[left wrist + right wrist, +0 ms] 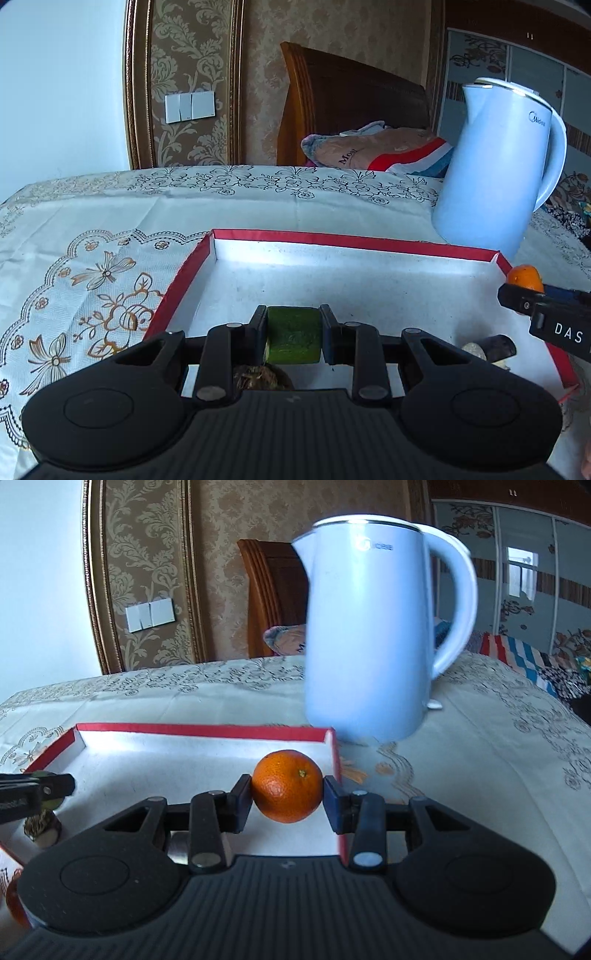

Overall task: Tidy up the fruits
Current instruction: 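Carry the mandarin and cucumber chunk over the red tray with both tools, then open the right tool to release the mandarin into the tray while the left tool holds the cucumber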

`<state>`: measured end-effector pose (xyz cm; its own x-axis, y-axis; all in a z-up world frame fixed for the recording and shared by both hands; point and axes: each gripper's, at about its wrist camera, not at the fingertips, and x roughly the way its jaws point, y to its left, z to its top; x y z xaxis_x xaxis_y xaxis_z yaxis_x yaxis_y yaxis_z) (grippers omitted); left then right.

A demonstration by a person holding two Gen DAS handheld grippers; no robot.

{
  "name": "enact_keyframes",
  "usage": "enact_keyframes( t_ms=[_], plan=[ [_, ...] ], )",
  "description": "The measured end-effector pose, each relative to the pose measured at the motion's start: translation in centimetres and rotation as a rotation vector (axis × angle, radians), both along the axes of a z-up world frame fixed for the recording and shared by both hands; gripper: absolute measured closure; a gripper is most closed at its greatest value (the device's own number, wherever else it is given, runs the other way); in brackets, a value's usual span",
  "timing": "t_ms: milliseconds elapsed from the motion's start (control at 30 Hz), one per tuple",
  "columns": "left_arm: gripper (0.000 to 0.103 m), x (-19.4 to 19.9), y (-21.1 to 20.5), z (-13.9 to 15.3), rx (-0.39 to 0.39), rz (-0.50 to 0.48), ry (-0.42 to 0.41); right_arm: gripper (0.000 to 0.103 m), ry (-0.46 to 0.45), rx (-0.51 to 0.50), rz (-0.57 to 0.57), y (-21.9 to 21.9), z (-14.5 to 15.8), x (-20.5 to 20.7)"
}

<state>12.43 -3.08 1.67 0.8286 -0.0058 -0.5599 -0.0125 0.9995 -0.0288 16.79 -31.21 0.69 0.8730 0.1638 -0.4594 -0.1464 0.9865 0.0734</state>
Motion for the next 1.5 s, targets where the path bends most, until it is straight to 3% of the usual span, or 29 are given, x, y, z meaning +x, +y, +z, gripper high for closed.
enact_keyframes(
  t_ms=[267, 467, 1000, 1100, 1167, 1400, 1500],
  plan=[
    [0.076, 1.2, -0.9, -1.0, 0.059, 0.001, 0.020, 0.065, 0.043, -0.062, 0.044, 2.1, -1.0, 1.7],
    [0.076, 2.5, -0.3, -1.8, 0.023, 0.034, 0.060, 0.065, 0.069, -0.054, 0.038, 2.1, -1.4, 2.1],
    [0.075, 2.4, -0.4, -1.9, 0.026, 0.033, 0.060, 0.064, 0.070, -0.043, 0.020, 2.1, -1.9, 2.1],
    [0.074, 2.5, -0.3, -1.9, 0.023, 0.032, 0.061, 0.060, 0.071, -0.039, 0.024, 2.1, -1.9, 2.0],
    [0.074, 2.4, -0.3, -1.9, 0.024, 0.031, 0.061, 0.051, 0.070, -0.044, 0.018, 2.2, -2.0, 2.0],
    [0.072, 2.0, -0.1, -1.9, 0.010, 0.030, 0.062, 0.044, 0.056, -0.043, 0.009, 2.0, -1.8, 1.6],
    [0.072, 1.6, 0.1, -1.8, -0.002, 0.032, 0.056, 0.035, 0.040, -0.025, 0.002, 1.7, -1.5, 1.2]
  ],
)
